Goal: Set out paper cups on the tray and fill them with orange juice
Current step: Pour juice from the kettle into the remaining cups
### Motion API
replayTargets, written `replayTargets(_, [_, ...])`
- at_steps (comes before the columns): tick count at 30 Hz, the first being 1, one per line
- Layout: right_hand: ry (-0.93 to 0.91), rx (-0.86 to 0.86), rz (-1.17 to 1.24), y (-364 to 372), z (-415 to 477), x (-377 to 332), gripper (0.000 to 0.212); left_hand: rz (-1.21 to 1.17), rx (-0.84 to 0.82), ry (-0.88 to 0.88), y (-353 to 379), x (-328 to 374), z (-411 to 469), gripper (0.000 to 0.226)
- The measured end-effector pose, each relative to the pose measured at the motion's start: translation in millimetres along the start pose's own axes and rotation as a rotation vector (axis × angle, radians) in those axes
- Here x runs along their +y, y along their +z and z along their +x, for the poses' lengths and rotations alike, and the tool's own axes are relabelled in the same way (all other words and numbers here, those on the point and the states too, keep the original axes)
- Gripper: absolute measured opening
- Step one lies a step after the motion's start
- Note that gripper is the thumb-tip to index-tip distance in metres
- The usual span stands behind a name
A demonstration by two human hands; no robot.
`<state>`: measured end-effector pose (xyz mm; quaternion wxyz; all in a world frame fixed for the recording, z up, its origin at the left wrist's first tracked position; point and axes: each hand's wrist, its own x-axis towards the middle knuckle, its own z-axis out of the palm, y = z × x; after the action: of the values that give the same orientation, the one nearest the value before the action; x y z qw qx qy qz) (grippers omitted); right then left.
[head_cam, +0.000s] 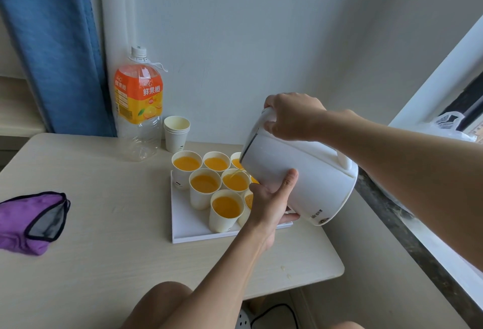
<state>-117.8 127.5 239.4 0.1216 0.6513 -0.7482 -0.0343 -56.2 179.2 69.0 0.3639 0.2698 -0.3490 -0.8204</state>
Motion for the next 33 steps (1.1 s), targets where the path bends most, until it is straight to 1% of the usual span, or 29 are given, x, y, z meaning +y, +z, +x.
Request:
replayTargets(3, [0.006,-0.006,-0.003,0,-1,0,0.031,0.01,0.005,-0.003,0,-1,1,0.091])
replayTargets(7, [0.026,-0.006,0.01,-2,-5,2,0.033,0.034,0.009,-0.003,0,0,0,0.082])
replayTargets(9, [0.049,0.007,0.028,-4,-9,4,0.035,0.072,0.027,0.015,-1,1,-1,0.08])
replayTargets(12, [0.103,0.057,0.087,-6,-18,9,0.037,0.172,0.072,0.068,-3,6,-3,0.084])
replayTargets(16, [0.149,0.101,0.144,-6,-27,13,0.044,0.283,0.128,0.124,-10,13,-7,0.069])
replayTargets(18, [0.131,0.113,0.156,-6,-27,10,0.044,0.295,0.138,0.127,-14,16,-9,0.069])
replayTargets(21, [0.054,0.119,0.174,-7,-23,2,0.041,0.255,0.167,0.133,-19,19,-10,0.08])
replayTargets(25, [-0.069,0.105,0.133,-8,-15,-19,0.04,0.132,0.196,0.135,-26,20,-12,0.097])
replayTargets(28, [-0.101,0.087,0.116,-8,-9,-34,0.043,0.045,0.21,0.132,-31,20,-12,0.104])
replayTargets(33, [-0.119,0.054,0.068,-7,1,-48,0.043,-0.017,0.216,0.096,-34,19,-10,0.118])
